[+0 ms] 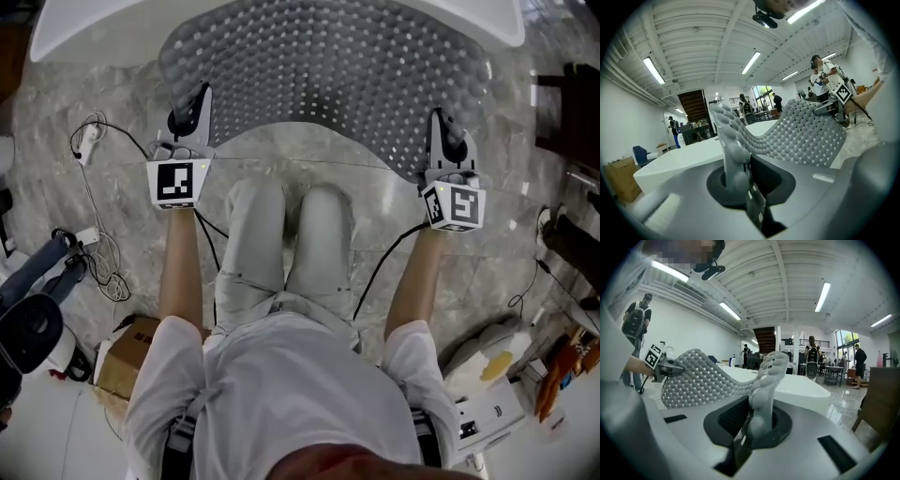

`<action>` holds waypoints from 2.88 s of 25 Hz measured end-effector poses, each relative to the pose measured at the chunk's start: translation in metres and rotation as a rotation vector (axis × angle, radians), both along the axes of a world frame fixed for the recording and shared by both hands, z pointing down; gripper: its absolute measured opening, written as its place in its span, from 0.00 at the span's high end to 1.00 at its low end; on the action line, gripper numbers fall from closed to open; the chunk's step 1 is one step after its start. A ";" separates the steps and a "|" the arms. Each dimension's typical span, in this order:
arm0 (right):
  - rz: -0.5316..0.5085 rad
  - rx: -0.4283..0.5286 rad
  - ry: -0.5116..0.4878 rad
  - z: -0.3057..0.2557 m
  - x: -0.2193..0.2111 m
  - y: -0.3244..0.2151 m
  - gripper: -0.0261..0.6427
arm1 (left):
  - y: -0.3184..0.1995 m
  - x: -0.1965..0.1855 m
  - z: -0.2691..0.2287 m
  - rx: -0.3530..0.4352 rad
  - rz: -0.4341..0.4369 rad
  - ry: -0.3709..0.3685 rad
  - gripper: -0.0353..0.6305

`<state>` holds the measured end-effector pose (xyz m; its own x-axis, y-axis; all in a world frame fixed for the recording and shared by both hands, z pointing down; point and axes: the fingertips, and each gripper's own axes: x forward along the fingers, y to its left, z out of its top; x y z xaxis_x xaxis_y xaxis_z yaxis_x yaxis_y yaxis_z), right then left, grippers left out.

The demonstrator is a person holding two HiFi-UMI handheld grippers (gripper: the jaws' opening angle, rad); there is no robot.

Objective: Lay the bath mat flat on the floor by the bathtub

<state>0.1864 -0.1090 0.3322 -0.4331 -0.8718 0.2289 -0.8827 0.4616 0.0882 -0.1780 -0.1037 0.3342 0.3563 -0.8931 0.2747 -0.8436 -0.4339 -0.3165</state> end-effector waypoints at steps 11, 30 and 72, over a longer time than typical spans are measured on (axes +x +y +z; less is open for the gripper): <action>0.007 -0.012 -0.002 0.151 0.011 -0.010 0.93 | -0.018 0.003 0.150 0.008 0.007 -0.017 0.92; -0.030 -0.129 0.032 0.305 0.012 -0.011 0.93 | -0.008 -0.028 0.296 -0.095 -0.007 0.001 0.92; -0.007 -0.569 0.216 0.533 0.000 -0.052 0.93 | -0.051 -0.053 0.514 -0.569 -0.060 -0.151 0.91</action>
<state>0.1864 -0.1605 0.8649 -0.3304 -0.5840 0.7415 -0.8691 0.4947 0.0024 -0.2312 -0.1547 0.8481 0.2295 -0.6075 0.7605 -0.8353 -0.5239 -0.1665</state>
